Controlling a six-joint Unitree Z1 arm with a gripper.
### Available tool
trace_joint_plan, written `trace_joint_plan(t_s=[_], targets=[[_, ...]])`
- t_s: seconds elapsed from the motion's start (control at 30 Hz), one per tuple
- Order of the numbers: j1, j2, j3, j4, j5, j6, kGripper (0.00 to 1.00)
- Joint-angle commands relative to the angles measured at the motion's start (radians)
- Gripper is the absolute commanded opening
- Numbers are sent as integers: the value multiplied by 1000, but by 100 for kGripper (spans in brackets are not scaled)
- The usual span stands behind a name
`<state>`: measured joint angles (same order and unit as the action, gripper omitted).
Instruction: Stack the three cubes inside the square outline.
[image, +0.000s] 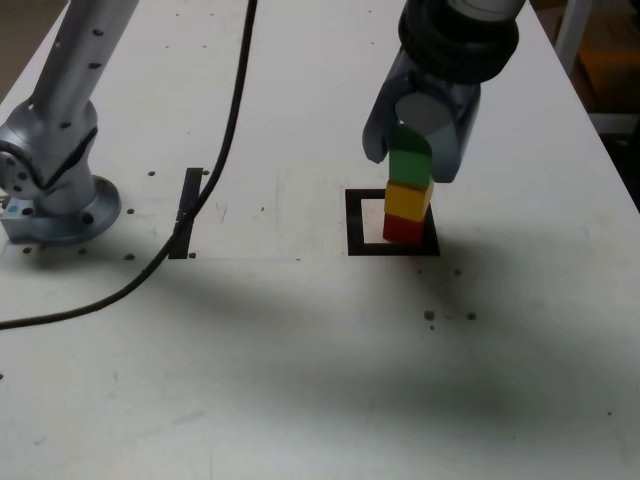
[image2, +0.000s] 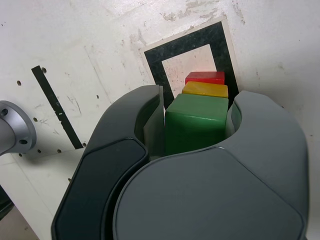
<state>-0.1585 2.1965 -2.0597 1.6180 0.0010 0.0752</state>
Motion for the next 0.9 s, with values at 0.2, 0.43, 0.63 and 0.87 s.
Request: trace_joint_plan(t_s=[0.2,0.43,0.63,0.87], targets=[[8,-23,10,20,-3,-10,99],[8,-89,42,20,1,-40,100],[6,-239,117,19,23,-83,100],[13,-439,356,15,30,-126,100]])
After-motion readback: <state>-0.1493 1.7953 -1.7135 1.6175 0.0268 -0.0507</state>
